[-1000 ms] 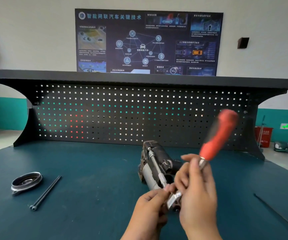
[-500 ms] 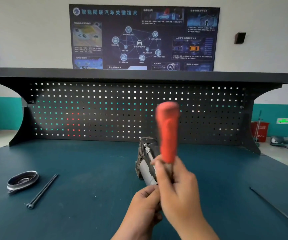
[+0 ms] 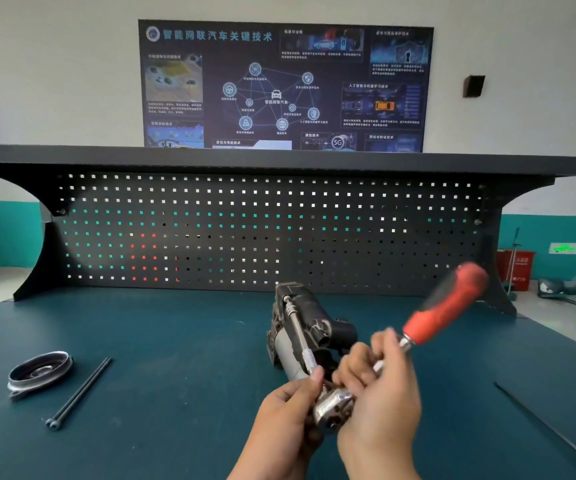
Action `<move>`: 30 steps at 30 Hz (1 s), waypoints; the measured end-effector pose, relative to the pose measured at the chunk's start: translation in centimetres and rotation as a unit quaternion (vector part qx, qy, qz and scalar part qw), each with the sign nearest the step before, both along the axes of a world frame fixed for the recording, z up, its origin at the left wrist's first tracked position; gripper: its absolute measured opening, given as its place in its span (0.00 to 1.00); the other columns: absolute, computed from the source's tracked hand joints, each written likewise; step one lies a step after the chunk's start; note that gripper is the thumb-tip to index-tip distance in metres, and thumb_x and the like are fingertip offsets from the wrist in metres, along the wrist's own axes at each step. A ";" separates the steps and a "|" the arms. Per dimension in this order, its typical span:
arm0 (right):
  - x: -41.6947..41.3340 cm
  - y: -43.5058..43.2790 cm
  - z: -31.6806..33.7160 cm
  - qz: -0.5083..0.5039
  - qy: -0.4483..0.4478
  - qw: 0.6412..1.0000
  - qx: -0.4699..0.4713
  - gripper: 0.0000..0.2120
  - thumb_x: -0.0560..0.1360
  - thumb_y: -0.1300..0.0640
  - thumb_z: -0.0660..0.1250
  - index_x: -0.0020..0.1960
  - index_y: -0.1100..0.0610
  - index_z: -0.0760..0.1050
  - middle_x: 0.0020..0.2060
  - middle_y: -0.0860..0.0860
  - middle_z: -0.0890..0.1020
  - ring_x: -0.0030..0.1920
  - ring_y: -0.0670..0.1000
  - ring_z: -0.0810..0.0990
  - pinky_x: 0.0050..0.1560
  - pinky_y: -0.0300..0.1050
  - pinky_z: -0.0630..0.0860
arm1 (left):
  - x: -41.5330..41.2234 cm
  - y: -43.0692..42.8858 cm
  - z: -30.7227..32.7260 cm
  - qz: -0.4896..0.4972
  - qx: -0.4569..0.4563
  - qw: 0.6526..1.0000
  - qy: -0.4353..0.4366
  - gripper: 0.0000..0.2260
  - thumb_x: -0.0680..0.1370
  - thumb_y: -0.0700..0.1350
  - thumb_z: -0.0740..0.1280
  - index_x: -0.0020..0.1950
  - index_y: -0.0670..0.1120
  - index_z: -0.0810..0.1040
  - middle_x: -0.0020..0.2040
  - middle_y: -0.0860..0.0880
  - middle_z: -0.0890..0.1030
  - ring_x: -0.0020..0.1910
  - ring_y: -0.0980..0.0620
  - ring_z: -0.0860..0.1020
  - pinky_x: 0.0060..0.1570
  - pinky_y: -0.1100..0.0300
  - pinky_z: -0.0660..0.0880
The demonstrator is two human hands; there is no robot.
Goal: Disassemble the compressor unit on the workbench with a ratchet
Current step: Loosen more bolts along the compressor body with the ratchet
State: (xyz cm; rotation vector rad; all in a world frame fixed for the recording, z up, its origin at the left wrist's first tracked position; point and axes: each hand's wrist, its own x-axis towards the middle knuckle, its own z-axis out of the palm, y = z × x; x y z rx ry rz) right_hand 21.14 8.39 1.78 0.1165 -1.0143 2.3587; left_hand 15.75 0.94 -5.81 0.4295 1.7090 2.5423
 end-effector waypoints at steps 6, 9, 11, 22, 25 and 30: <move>0.0 0.7 -0.3 0.064 0.047 0.994 -0.075 0.14 0.77 0.57 0.46 0.35 0.55 0.64 0.20 0.46 0.59 0.20 0.45 0.57 0.22 0.36 0.60 | 2.2 -0.3 1.9 -0.025 0.001 1.000 -0.008 0.10 0.65 0.53 0.74 0.29 0.48 0.79 0.24 0.53 0.71 0.21 0.58 0.67 0.23 0.66 0.66; 0.0 1.3 -0.1 0.065 0.051 0.997 0.007 0.15 0.78 0.58 0.46 0.36 0.54 0.65 0.22 0.46 0.59 0.22 0.45 0.56 0.23 0.37 0.56 | 3.1 -0.4 2.5 -0.038 0.001 0.999 -0.037 0.10 0.58 0.51 0.74 0.28 0.46 0.78 0.23 0.51 0.68 0.20 0.57 0.65 0.21 0.66 0.62; -0.1 1.6 0.2 0.067 0.056 0.995 0.052 0.13 0.79 0.58 0.48 0.38 0.55 0.65 0.22 0.46 0.60 0.22 0.45 0.57 0.22 0.35 0.57 | 3.5 -0.4 2.8 -0.038 -0.006 0.998 -0.057 0.11 0.55 0.50 0.75 0.28 0.45 0.78 0.23 0.50 0.68 0.20 0.57 0.65 0.21 0.67 0.61; 0.1 1.1 -0.2 -0.108 0.156 0.838 0.512 0.04 0.75 0.43 0.56 0.48 0.40 0.67 0.29 0.43 0.74 0.27 0.44 0.70 0.31 0.42 0.69 | 3.2 -0.3 2.1 -0.051 0.009 0.998 -0.038 0.07 0.64 0.42 0.75 0.33 0.41 0.79 0.27 0.46 0.73 0.26 0.53 0.69 0.28 0.63 0.65; 0.4 0.3 -0.5 -0.185 0.174 0.782 0.569 0.11 0.73 0.39 0.56 0.52 0.42 0.67 0.34 0.39 0.76 0.33 0.43 0.75 0.34 0.37 0.71 | 2.4 -0.2 1.5 -0.037 0.006 0.999 0.037 0.10 0.57 0.51 0.72 0.33 0.48 0.84 0.29 0.53 0.78 0.29 0.59 0.77 0.30 0.68 0.72; 0.4 0.5 -0.2 -0.127 0.239 0.777 0.569 0.09 0.75 0.45 0.60 0.54 0.43 0.72 0.32 0.39 0.74 0.32 0.39 0.74 0.35 0.32 0.69 | 0.7 0.0 -0.1 -0.036 -0.015 0.996 0.081 0.07 0.68 0.55 0.68 0.42 0.57 0.83 0.35 0.58 0.82 0.35 0.63 0.79 0.34 0.71 0.74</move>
